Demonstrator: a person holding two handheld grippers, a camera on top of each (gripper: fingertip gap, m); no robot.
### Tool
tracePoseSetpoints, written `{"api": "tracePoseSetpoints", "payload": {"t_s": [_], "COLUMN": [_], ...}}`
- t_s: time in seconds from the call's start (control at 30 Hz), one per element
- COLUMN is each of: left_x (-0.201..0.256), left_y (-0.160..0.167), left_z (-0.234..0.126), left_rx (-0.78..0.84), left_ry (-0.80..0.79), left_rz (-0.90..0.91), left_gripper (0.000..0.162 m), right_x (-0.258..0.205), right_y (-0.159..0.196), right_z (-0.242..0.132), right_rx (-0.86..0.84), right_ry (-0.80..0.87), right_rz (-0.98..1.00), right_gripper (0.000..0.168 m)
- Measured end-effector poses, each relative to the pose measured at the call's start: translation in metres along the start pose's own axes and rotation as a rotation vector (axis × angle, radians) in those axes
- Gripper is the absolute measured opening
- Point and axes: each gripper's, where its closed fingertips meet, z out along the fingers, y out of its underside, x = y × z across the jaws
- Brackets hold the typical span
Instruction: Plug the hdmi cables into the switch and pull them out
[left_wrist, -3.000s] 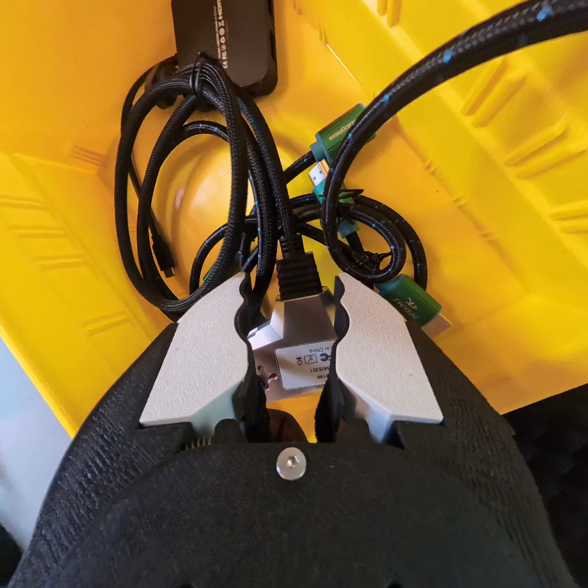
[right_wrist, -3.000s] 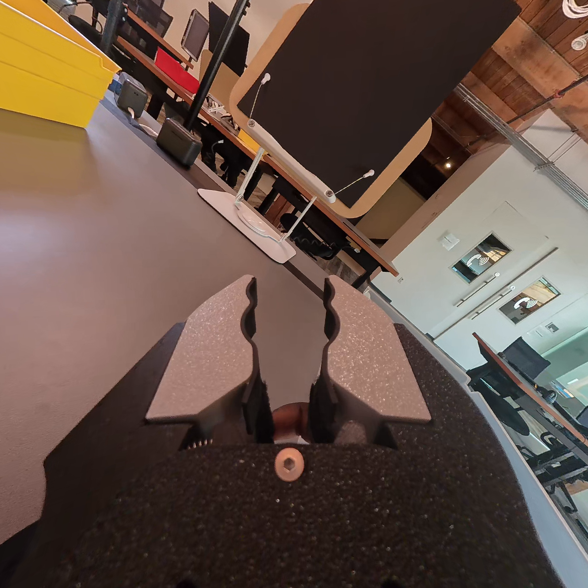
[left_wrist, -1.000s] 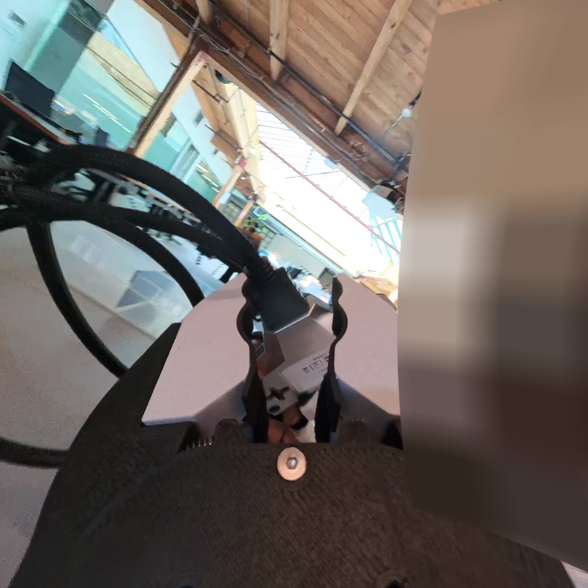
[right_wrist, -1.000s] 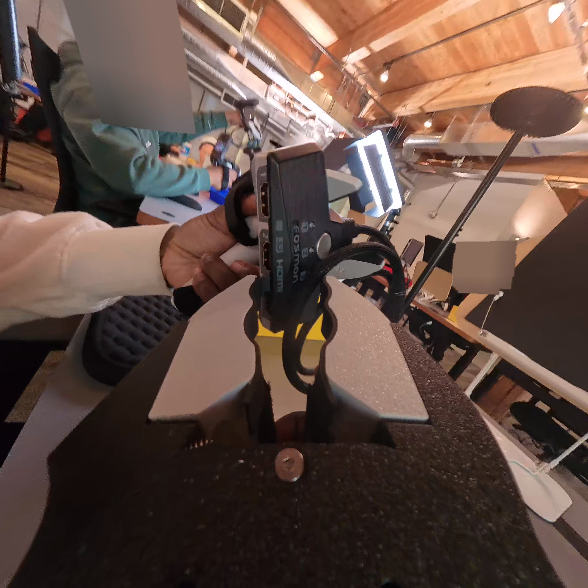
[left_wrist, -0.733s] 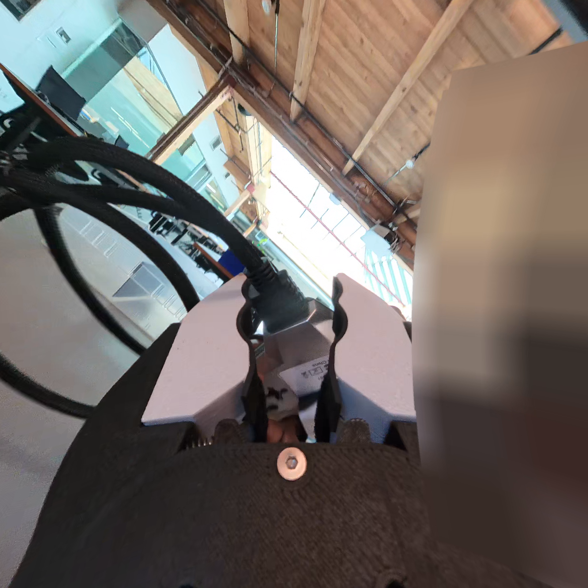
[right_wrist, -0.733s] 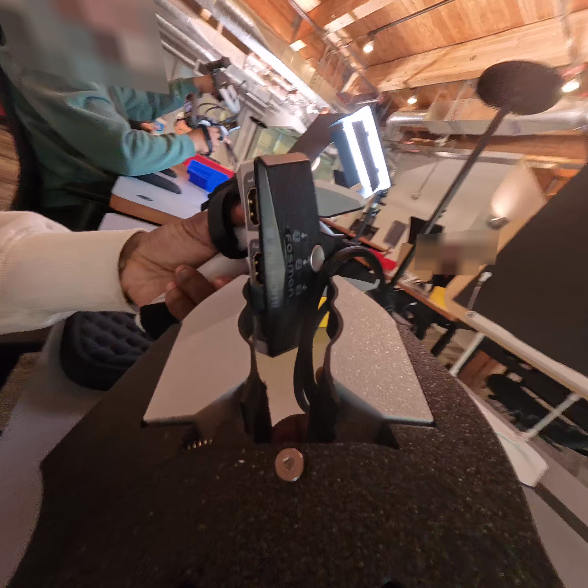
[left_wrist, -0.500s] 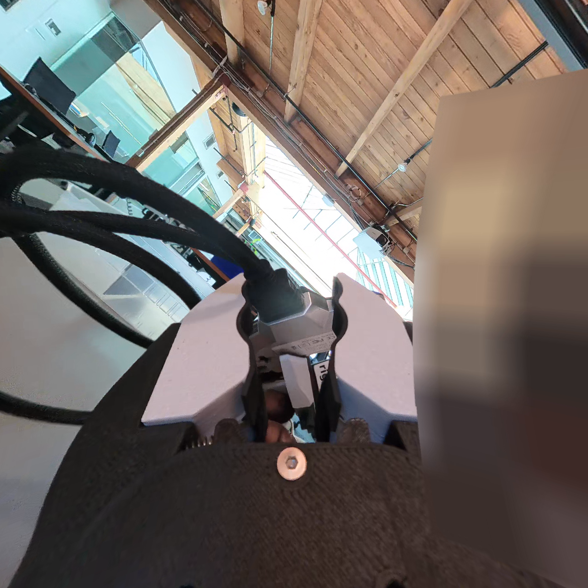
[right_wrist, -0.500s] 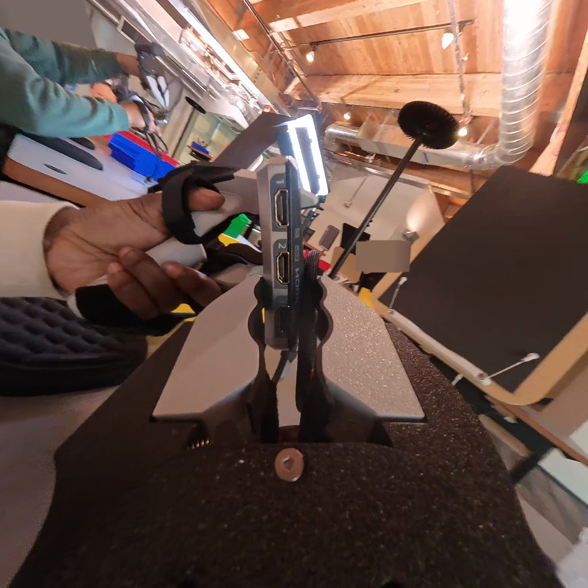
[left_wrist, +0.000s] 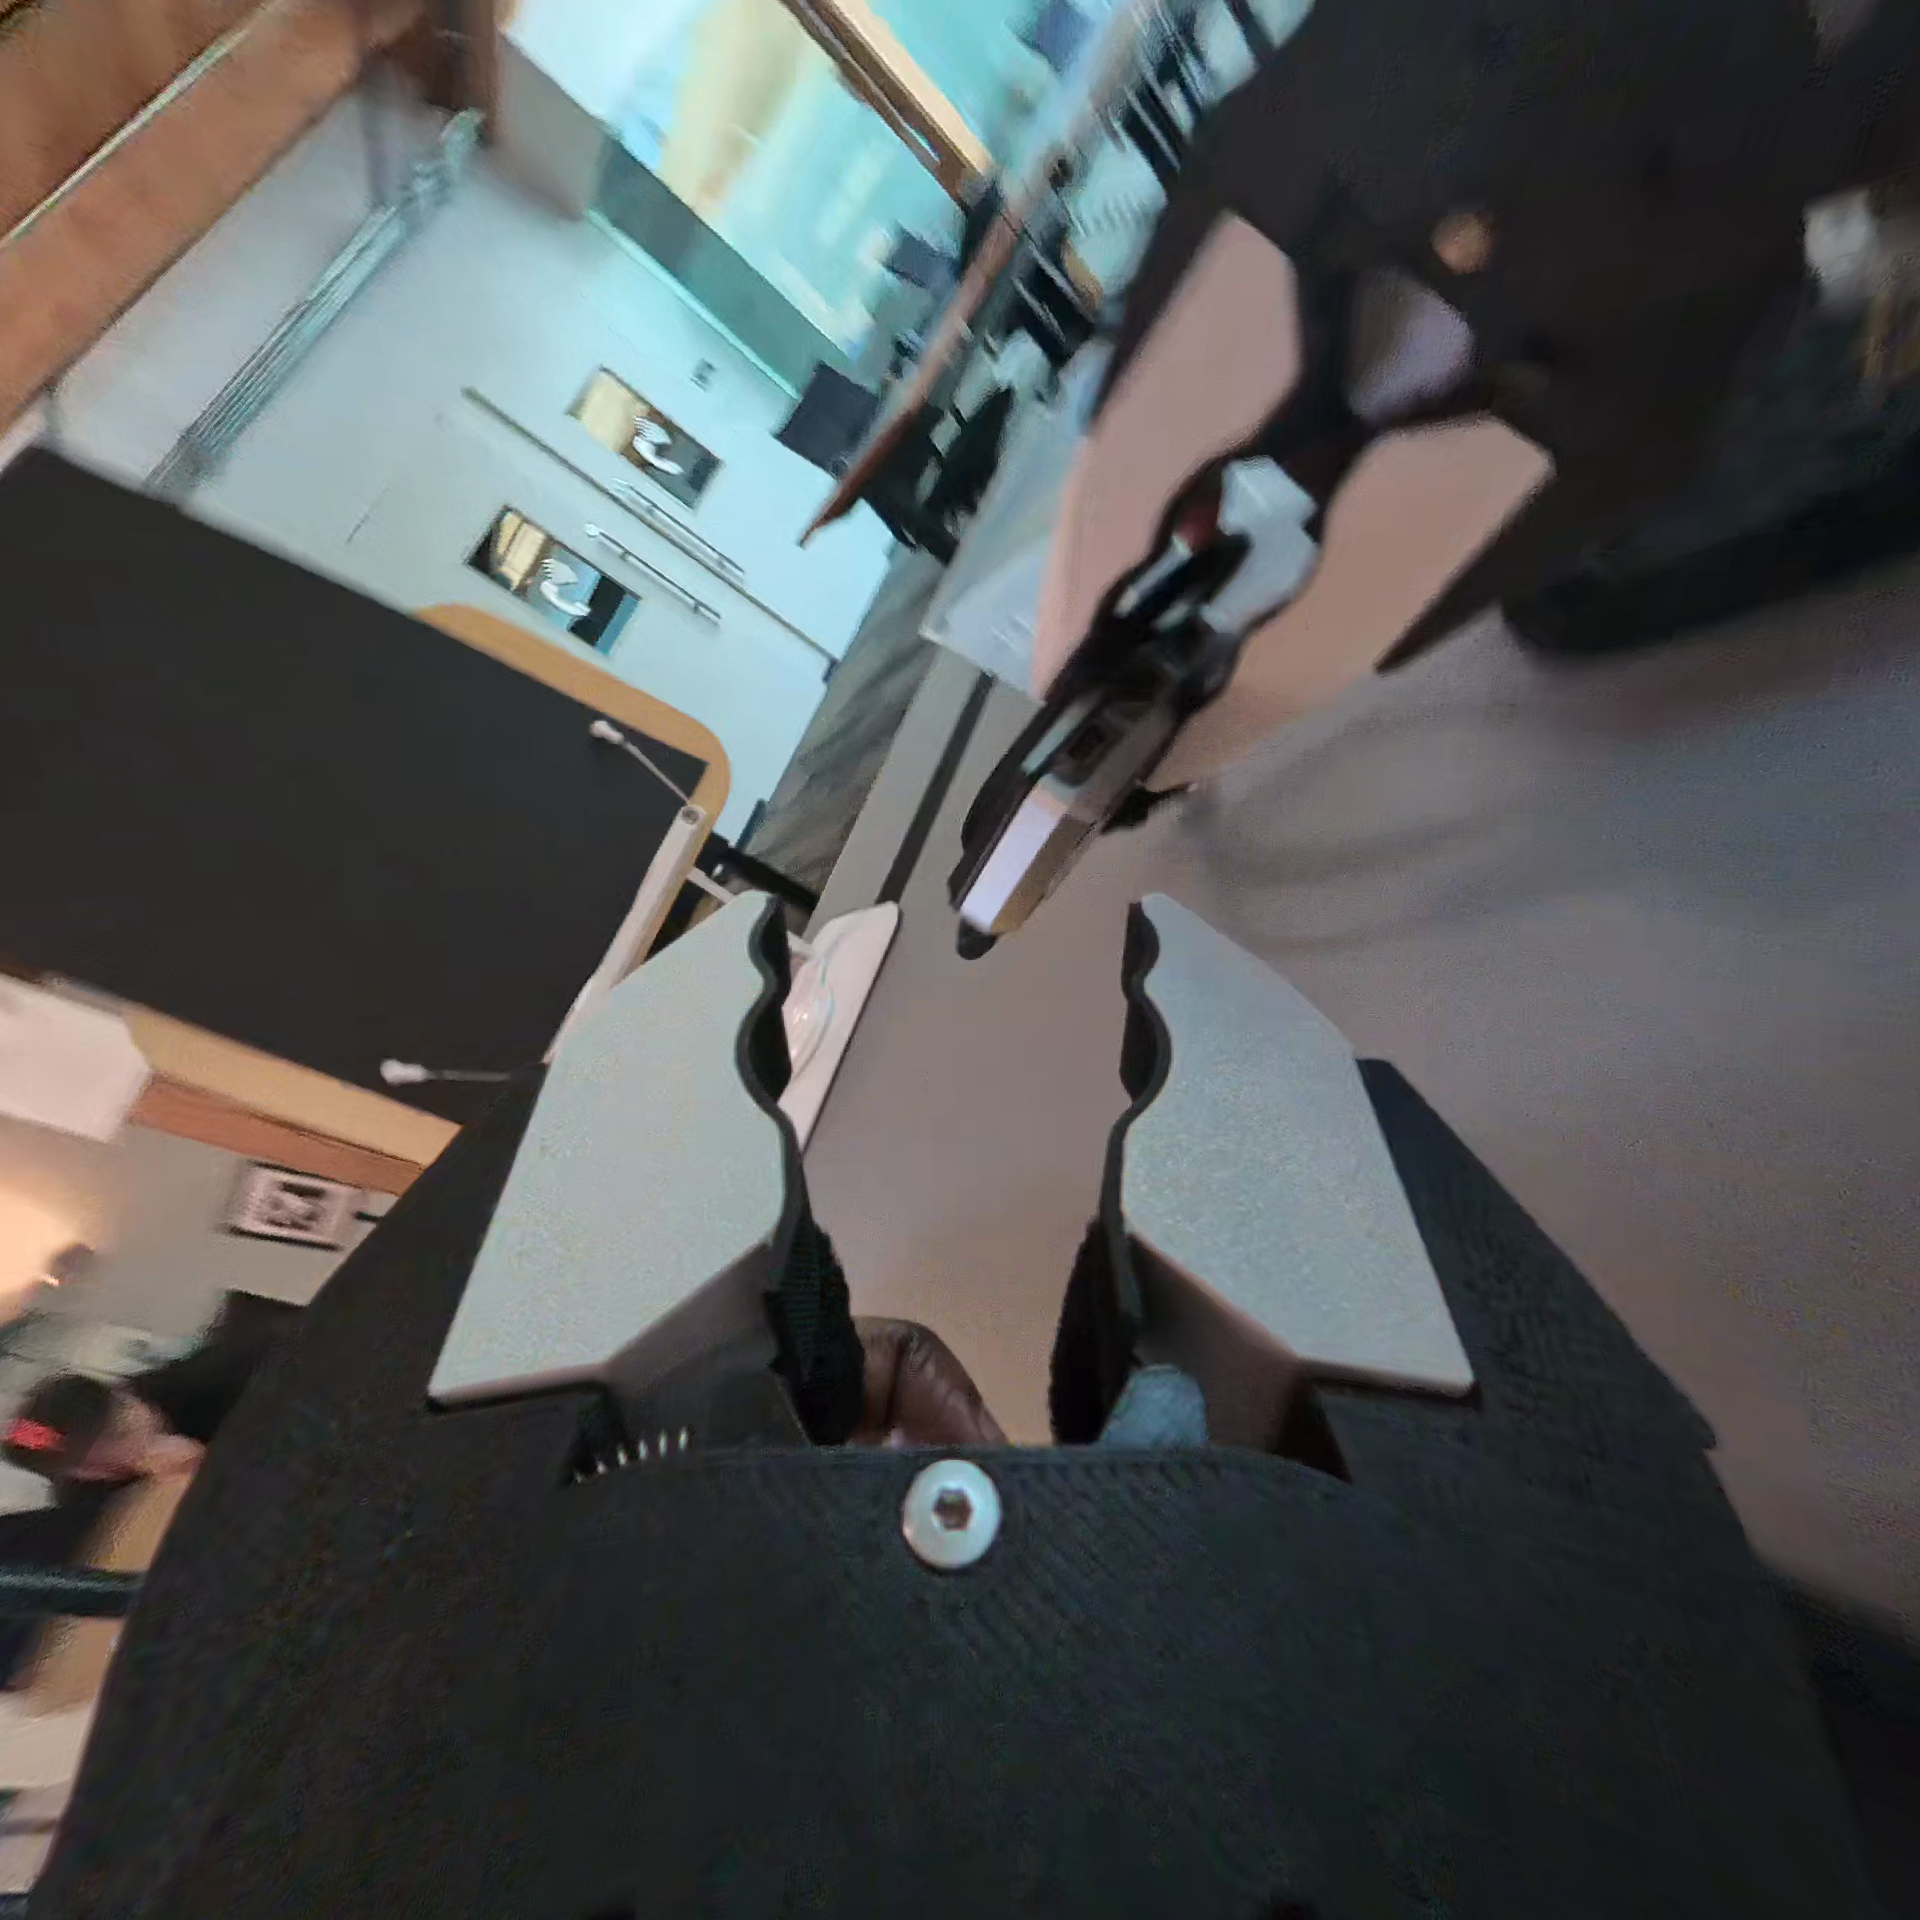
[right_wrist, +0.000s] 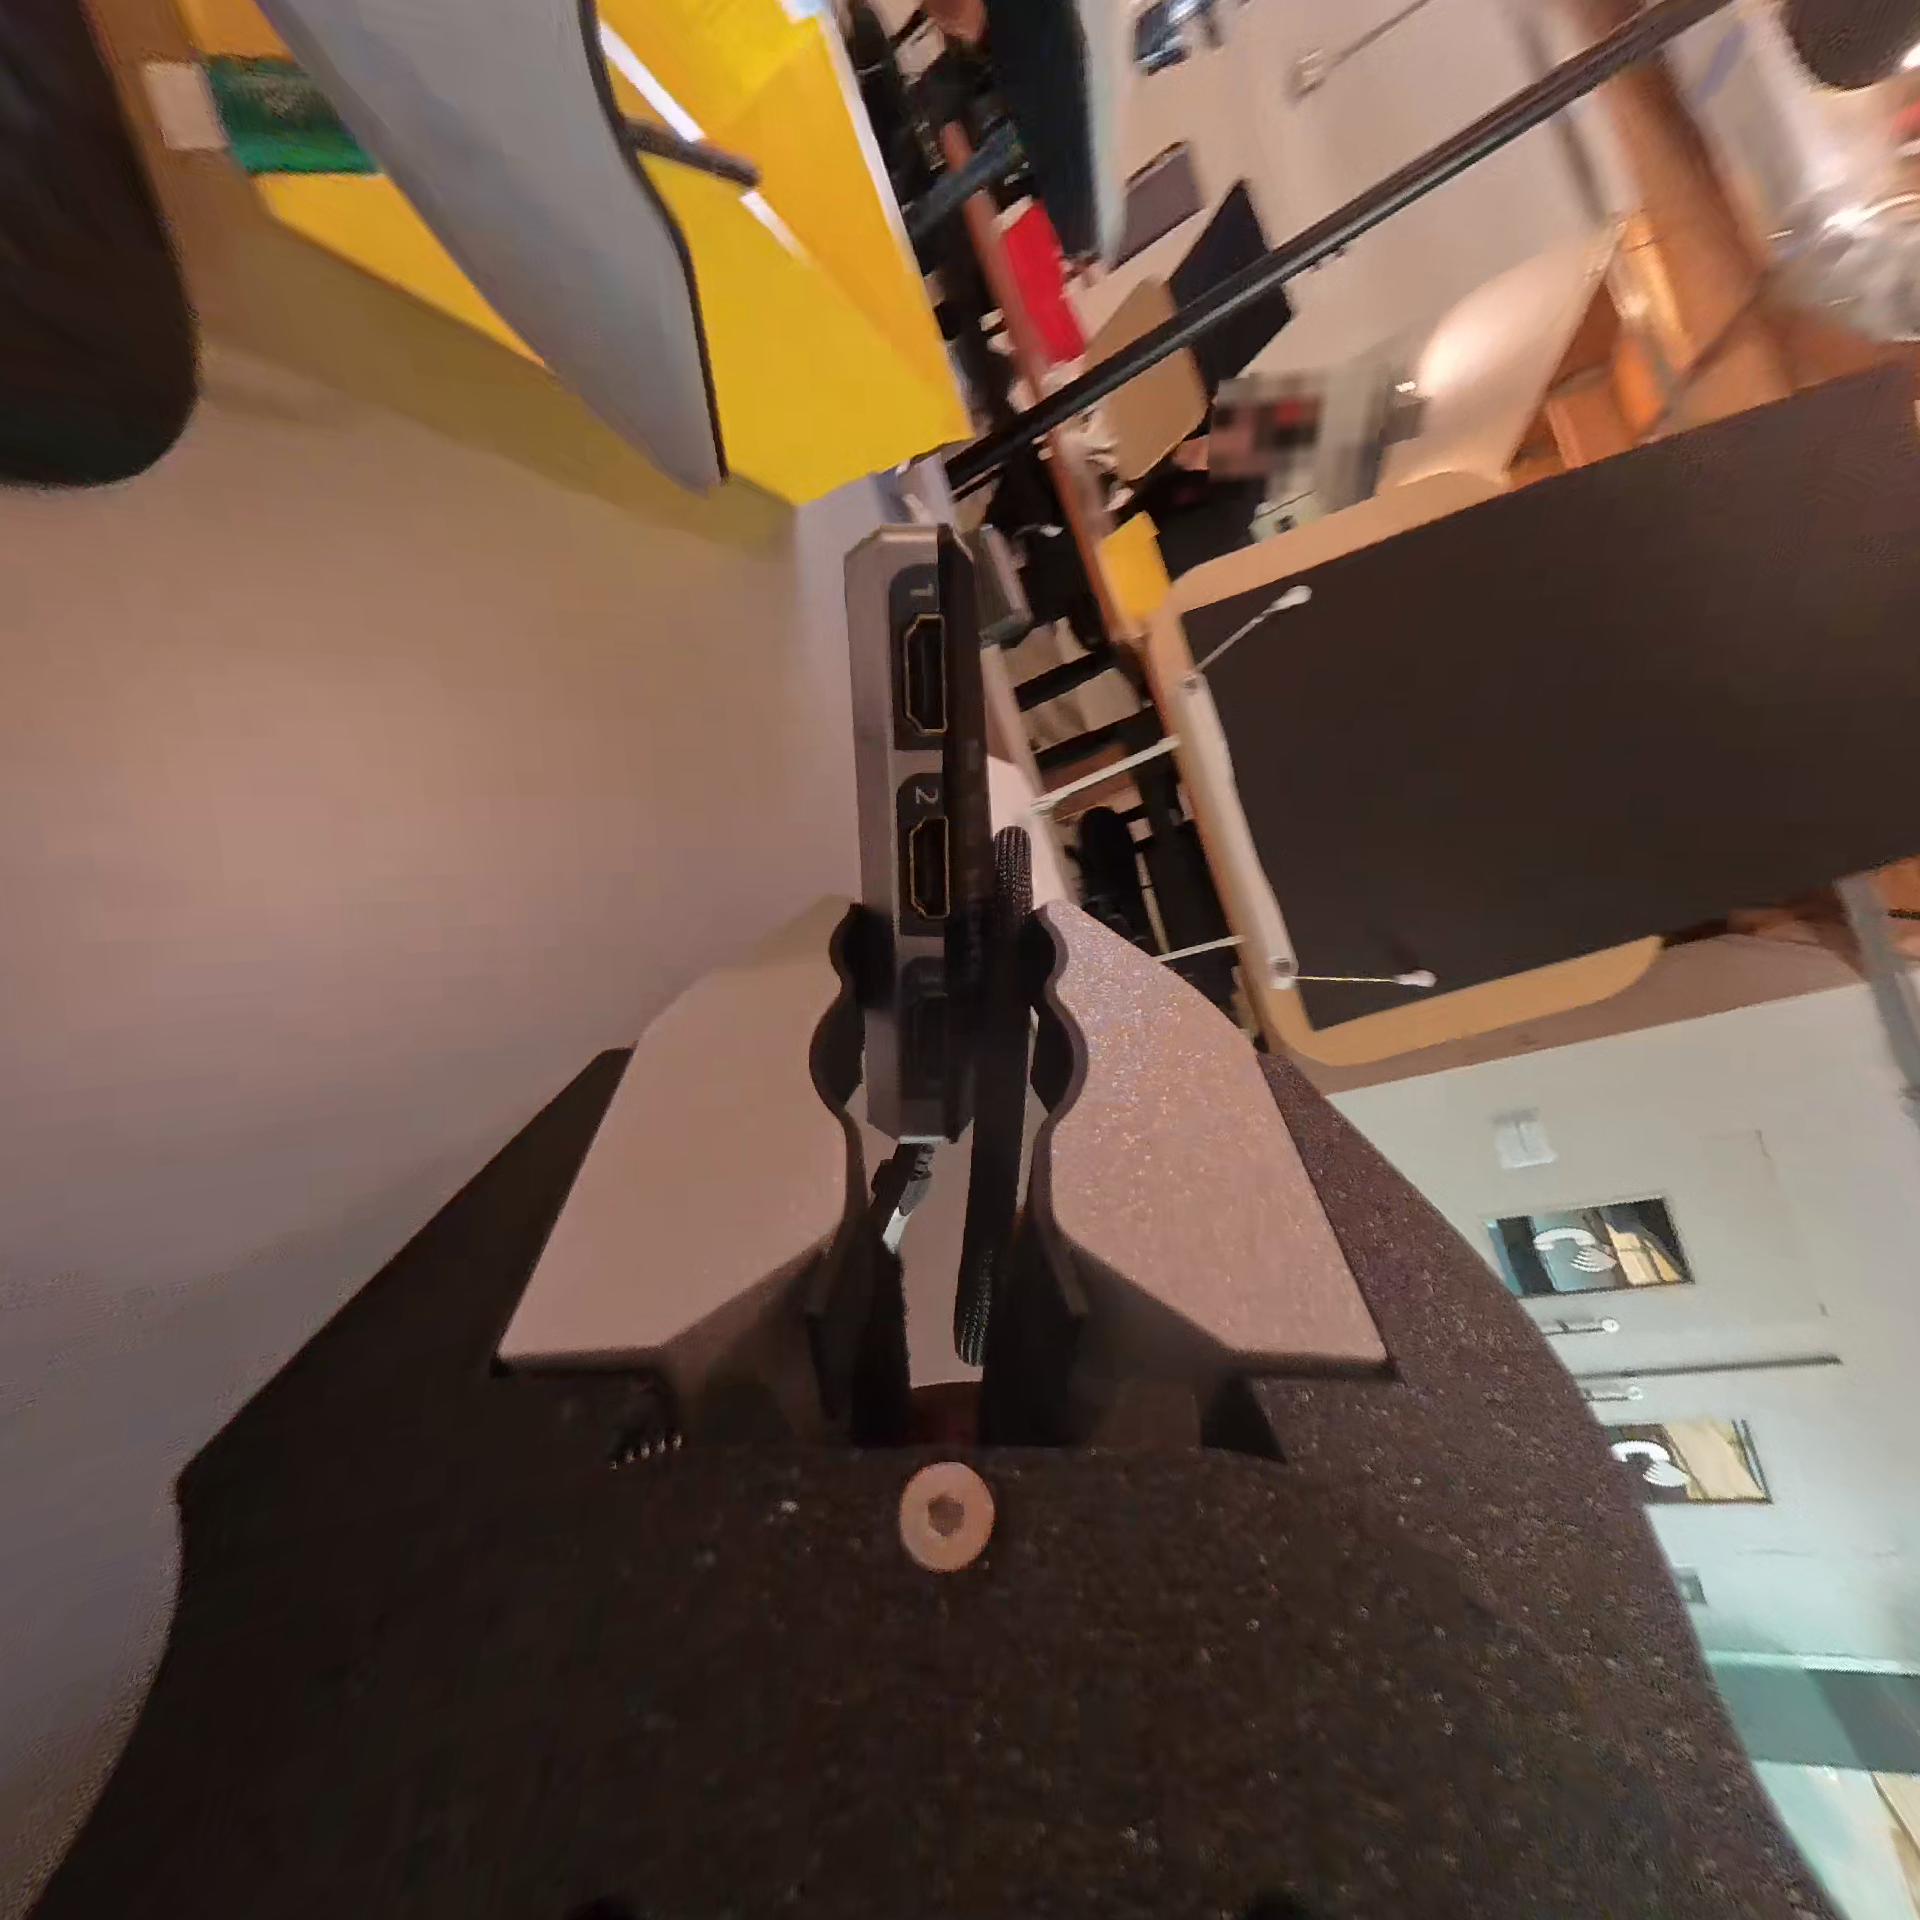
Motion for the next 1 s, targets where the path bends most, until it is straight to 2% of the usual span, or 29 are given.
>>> {"api": "tracePoseSetpoints", "payload": {"t_s": [0.13,0.2,0.3,0.47,0.6,0.67,0.77,0.8,0.87,1.0], "left_x": [0.025,0.033,0.034,0.024,0.028,0.033,0.041,0.043,0.047,0.040], "left_y": [0.009,0.011,0.005,-0.023,-0.029,-0.034,-0.040,-0.040,-0.039,-0.023], "left_z": [0.025,0.032,0.028,-0.002,-0.012,-0.014,-0.015,-0.014,-0.011,-0.004], "left_rx": [-0.073,-0.067,0.009,0.325,0.433,0.481,0.516,0.511,0.502,0.426], "left_ry": [0.062,0.071,0.091,0.149,0.202,0.245,0.305,0.317,0.334,0.280], "left_rz": [0.310,0.369,0.215,-0.186,-0.235,-0.246,-0.244,-0.238,-0.240,-0.305], "left_gripper": [0.054,0.029,0.023,0.020,0.020,0.020,0.020,0.020,0.021,0.024], "right_x": [-0.019,-0.022,-0.016,0.025,0.038,0.024,-0.004,-0.009,-0.012,-0.019], "right_y": [-0.006,-0.010,-0.014,-0.036,-0.043,-0.045,-0.046,-0.051,-0.064,-0.060], "right_z": [-0.001,-0.003,-0.008,-0.044,-0.070,-0.067,-0.053,-0.053,-0.056,-0.045], "right_rx": [0.018,0.031,0.110,0.526,0.806,0.815,0.746,0.761,0.817,0.719], "right_ry": [-0.115,-0.144,-0.112,0.025,-0.061,-0.185,-0.322,-0.351,-0.388,-0.418], "right_rz": [-0.002,0.003,-0.031,0.196,0.454,0.467,0.352,0.333,0.319,0.313], "right_gripper": [0.029,0.029,0.031,0.052,0.051,0.051,0.053,0.050,0.030,0.021]}}
